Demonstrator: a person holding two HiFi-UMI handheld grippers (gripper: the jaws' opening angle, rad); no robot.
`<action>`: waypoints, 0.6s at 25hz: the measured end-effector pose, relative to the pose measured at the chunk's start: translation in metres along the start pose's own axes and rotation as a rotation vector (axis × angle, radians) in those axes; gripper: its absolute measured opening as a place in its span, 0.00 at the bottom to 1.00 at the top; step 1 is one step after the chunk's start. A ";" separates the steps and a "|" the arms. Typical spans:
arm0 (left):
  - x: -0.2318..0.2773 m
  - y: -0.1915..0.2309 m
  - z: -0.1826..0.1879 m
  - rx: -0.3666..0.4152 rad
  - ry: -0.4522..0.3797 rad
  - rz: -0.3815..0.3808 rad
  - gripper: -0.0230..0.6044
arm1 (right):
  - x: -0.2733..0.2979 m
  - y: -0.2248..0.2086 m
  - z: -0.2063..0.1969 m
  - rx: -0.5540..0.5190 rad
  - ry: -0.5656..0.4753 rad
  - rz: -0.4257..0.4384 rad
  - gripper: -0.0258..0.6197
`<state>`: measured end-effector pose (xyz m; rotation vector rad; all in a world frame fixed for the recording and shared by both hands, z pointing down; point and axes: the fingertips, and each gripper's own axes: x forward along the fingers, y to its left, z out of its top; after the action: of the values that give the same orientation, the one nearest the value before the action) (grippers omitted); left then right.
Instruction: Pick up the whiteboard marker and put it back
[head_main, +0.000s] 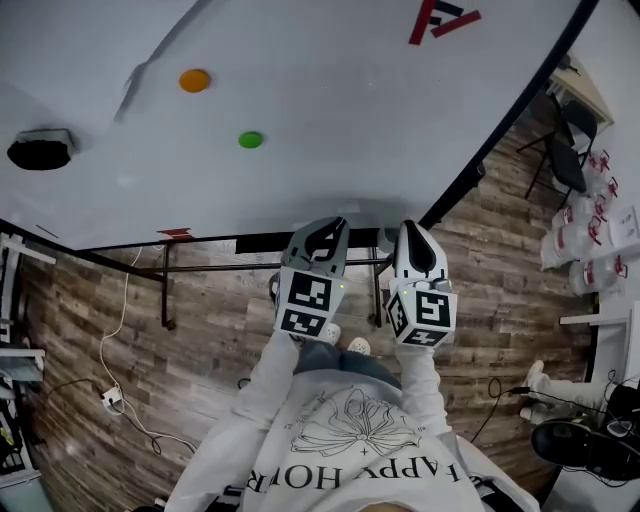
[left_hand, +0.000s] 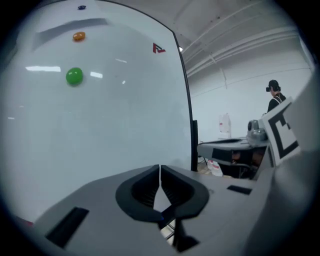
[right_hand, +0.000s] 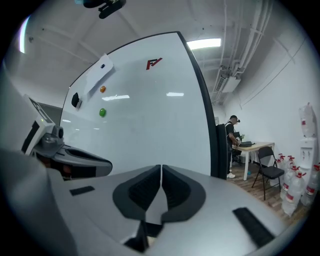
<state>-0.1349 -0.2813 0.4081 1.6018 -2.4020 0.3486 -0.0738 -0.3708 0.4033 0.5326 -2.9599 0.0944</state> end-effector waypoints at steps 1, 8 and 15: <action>-0.005 0.001 0.006 -0.007 -0.021 0.012 0.06 | -0.001 0.002 0.004 -0.003 -0.009 0.006 0.06; -0.030 0.013 0.036 -0.048 -0.122 0.098 0.05 | -0.007 0.010 0.028 -0.014 -0.069 0.030 0.06; -0.043 0.018 0.054 -0.076 -0.191 0.150 0.05 | -0.011 0.010 0.043 -0.017 -0.106 0.035 0.06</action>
<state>-0.1382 -0.2546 0.3423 1.4876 -2.6512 0.1327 -0.0719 -0.3610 0.3588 0.4982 -3.0704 0.0458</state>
